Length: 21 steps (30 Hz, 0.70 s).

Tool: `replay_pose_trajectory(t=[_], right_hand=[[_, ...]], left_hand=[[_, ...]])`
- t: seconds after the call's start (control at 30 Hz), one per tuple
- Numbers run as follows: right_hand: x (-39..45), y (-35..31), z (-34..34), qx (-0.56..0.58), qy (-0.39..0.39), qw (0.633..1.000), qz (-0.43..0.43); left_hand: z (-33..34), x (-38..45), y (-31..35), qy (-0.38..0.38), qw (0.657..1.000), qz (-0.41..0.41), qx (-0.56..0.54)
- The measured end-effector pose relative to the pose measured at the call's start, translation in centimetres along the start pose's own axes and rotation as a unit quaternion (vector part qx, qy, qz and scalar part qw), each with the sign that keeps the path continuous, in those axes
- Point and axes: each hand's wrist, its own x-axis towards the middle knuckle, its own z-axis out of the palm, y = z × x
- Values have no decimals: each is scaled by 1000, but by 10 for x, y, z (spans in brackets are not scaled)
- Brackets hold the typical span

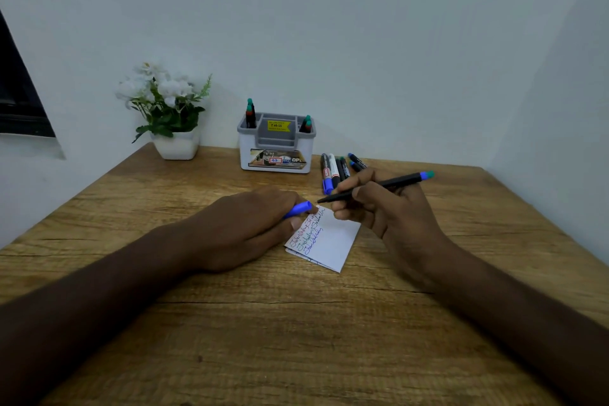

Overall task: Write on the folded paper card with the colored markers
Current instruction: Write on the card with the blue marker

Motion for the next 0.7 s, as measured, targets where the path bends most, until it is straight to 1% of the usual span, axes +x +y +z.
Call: replay_pose_trajectory(t=[0.23,0.4,0.47,0.53,0.57,0.7], right_hand=[[-1,3,0,-36,-5,999,-9],[-2,3,2,-100,-12,994,-31],[-3,2,4,-143,-13,989,-41],[-4,2,6,-217,-22,975,-32],[-5,3,8,-235,-26,971,-25],[-3,8,10,-230,-25,972,-24]], left_hand=[[-6,0,13,-22,999,-21,32],[-5,-1,13,-23,999,-31,23],[-7,0,12,-30,999,-38,23],[-9,1,11,-49,998,-41,-4],[-11,2,12,-59,997,-43,-12],[-8,2,12,-69,996,-47,1]])
